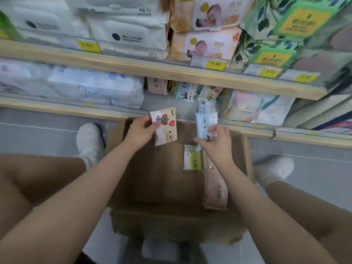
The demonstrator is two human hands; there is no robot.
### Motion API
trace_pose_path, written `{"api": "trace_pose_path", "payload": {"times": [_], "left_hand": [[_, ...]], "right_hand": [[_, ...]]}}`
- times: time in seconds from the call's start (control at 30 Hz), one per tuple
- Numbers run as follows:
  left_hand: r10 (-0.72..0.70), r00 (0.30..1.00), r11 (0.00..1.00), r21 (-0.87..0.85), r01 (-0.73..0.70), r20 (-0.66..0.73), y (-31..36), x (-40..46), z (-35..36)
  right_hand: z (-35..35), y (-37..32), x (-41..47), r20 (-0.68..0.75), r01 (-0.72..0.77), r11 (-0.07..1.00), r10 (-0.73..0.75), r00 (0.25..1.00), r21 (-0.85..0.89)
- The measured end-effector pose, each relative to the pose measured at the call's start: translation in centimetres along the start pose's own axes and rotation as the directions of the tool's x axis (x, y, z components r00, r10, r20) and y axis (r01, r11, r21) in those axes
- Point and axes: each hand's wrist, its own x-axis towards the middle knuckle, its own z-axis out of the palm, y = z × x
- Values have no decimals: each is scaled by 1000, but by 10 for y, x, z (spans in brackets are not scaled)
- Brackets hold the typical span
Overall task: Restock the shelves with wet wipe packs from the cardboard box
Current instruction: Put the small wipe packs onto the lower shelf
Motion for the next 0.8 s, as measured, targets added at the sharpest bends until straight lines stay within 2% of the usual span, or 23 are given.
{"api": "trace_pose_path", "payload": {"times": [0.17,0.3,0.53,0.67,0.8], "left_hand": [[8,997,999,-46,-12,-77,4,3,-20],[-5,990,996,-84,-7,-142,-6,16,-26],[-3,996,994,-110,-7,-85,-19,39,-27],[-1,997,990,-138,-9,-71,-21,43,-28],[10,997,989,-143,-21,-74,-18,39,-27]], "right_hand": [[21,-33,33,-87,64,994,-56,995,84],[55,-47,72,-106,16,992,-3,994,123],[113,-37,141,-140,-34,992,51,989,120],[127,-24,163,-49,-89,985,97,994,148],[117,-22,155,5,-46,990,46,999,136]]}}
